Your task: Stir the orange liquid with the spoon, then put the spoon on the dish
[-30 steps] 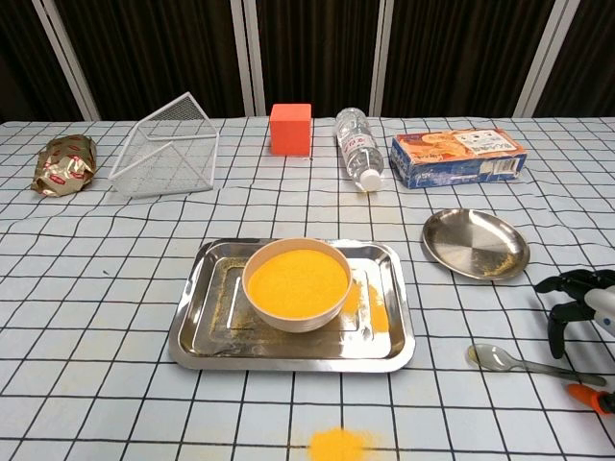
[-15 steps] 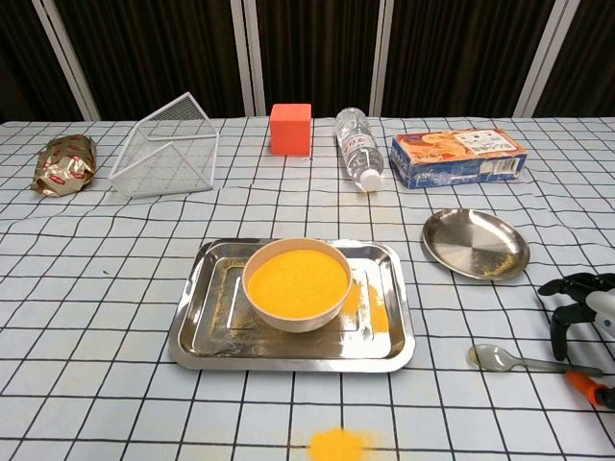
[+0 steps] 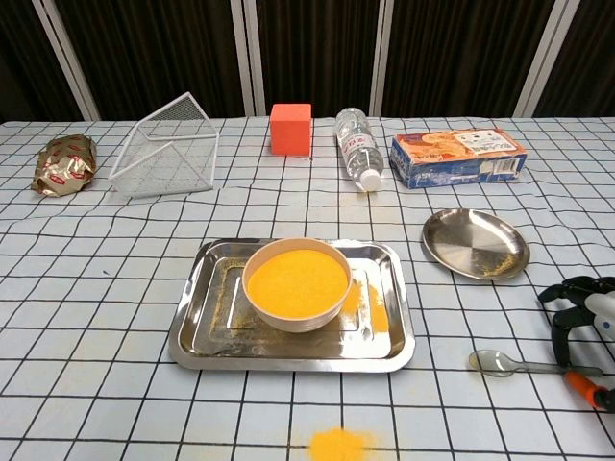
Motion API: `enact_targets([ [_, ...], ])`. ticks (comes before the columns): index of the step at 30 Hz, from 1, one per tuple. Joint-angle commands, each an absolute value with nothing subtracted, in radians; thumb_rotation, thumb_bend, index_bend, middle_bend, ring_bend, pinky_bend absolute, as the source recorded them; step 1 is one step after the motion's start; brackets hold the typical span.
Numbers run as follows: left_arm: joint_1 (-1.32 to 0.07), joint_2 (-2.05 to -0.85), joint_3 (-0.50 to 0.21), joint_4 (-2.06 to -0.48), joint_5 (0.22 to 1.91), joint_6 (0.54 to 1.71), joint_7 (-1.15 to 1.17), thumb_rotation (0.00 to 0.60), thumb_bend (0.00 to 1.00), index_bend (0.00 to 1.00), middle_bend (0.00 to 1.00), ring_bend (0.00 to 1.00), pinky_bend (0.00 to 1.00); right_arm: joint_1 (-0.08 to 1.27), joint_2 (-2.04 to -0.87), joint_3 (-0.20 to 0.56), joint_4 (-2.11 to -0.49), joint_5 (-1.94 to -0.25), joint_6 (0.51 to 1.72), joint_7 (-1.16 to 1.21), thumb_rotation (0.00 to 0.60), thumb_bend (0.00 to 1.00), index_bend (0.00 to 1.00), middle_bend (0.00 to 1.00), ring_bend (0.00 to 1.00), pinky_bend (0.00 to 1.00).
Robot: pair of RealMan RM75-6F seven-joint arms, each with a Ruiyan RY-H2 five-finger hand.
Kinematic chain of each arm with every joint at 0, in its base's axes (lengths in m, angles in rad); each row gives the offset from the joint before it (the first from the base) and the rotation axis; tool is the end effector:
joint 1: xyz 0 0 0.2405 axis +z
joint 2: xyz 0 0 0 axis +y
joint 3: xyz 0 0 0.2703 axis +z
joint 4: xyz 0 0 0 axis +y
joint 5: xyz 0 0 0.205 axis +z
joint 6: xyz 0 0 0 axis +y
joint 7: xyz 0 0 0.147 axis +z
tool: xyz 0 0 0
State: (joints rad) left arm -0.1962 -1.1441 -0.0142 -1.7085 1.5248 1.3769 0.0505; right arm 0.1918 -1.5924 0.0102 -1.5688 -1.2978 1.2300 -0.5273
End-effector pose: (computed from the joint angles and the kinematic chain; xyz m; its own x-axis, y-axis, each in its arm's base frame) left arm -0.2832 0.2065 0.1325 0.3493 0.1148 0.9299 0.9315 -0.1495 -0.3315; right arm -0.2712 -0.1912 -0.0188 0.4607 -0.3236 0.8265 -0.8848 -0.0945 0.4562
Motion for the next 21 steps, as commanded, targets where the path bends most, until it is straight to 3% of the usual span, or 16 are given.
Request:
enact_targets([
  [1,-0.196,-1.144,-0.014,-1.709,1.524,1.376,0.050,0.600,0.00,0.00,0.00,0.00,0.02,0.193,-1.586,0.007,-1.577,-1.306,1.235,-0.526,0.600,0.52,0.59,0.16,0.00,0.00],
  [9,-0.196,-1.145,-0.014,-1.709,1.524,1.376,0.053,0.600,0.00,0.00,0.00,0.00,0.02,0.205,-1.545,0.021,-1.641,-1.320,1.253,-0.555,0.600,0.52,0.59,0.16,0.00,0.00],
  [21,-0.200,-1.142,-0.014,-1.712,1.523,1.369,0.047,0.600,0.00,0.00,0.00,0.00,0.02,0.304,-1.465,0.178,-1.907,-1.220,1.259,-0.754,0.600,0.52,0.59,0.16,0.00,0.00],
])
